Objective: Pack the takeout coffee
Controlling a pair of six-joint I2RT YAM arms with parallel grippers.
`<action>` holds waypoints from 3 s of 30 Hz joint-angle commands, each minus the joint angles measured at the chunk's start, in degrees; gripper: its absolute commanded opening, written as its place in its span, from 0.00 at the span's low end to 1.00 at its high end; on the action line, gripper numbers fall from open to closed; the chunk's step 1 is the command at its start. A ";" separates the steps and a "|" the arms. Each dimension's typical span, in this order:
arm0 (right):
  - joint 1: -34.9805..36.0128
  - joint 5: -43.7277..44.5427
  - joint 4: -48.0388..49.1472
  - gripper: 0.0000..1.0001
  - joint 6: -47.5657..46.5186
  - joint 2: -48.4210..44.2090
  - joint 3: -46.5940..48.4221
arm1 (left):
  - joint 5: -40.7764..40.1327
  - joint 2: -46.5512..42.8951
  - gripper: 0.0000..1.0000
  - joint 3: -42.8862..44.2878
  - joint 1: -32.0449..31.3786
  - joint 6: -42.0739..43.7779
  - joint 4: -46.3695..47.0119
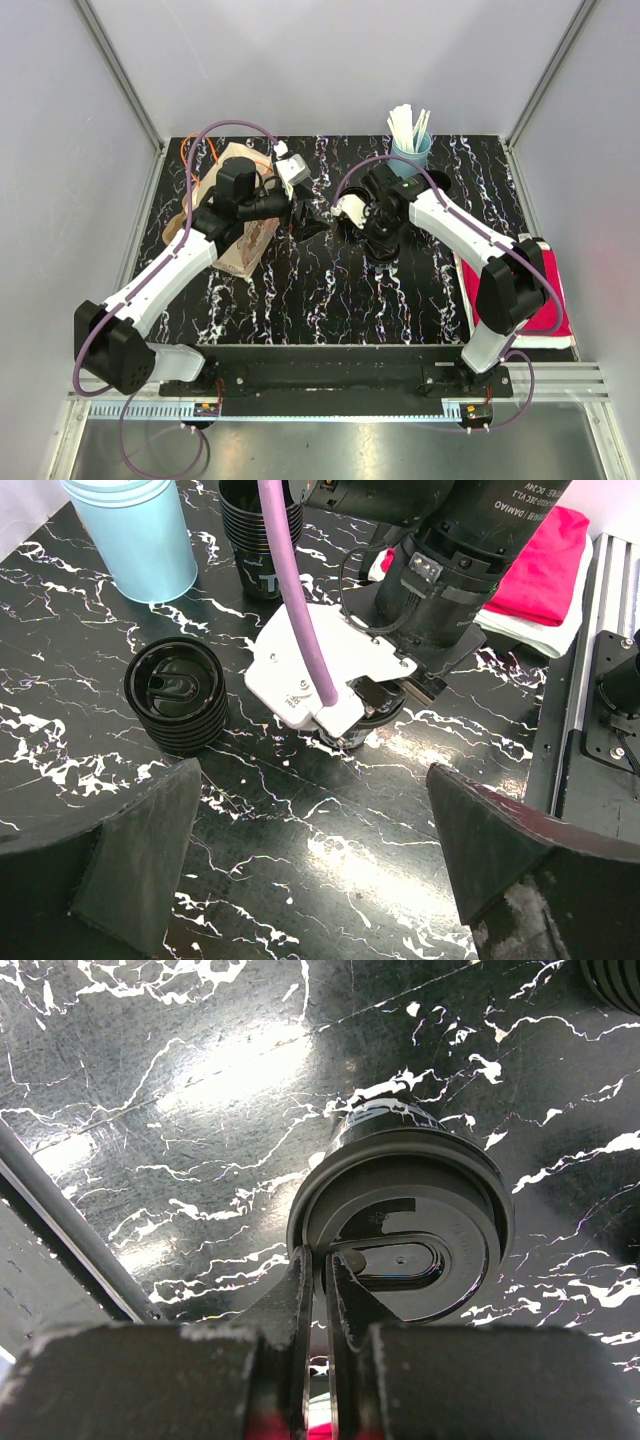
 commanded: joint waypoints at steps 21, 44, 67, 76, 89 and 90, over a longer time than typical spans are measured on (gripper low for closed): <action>1.19 1.50 1.94 0.28 -1.22 -2.67 1.73 | 2.16 -0.89 0.99 -0.24 0.37 0.07 3.21; -5.83 4.23 9.75 0.97 2.47 -28.33 -7.84 | 1.73 6.75 0.99 2.13 -4.98 -1.95 2.60; -22.09 -5.60 27.60 0.98 16.79 -34.24 -25.60 | -1.19 34.08 0.99 24.89 -10.26 -9.07 -9.18; -22.71 -8.16 27.86 0.96 17.41 -33.00 -26.04 | 2.68 39.18 0.99 28.06 -10.00 -9.68 -9.71; -23.42 -9.57 27.86 0.93 17.59 -32.73 -26.57 | 7.69 44.55 0.99 30.79 -8.95 -11.53 -9.97; -23.50 -9.74 27.86 0.93 17.59 -32.65 -26.57 | 8.04 44.73 0.99 30.70 -8.77 -11.79 -9.80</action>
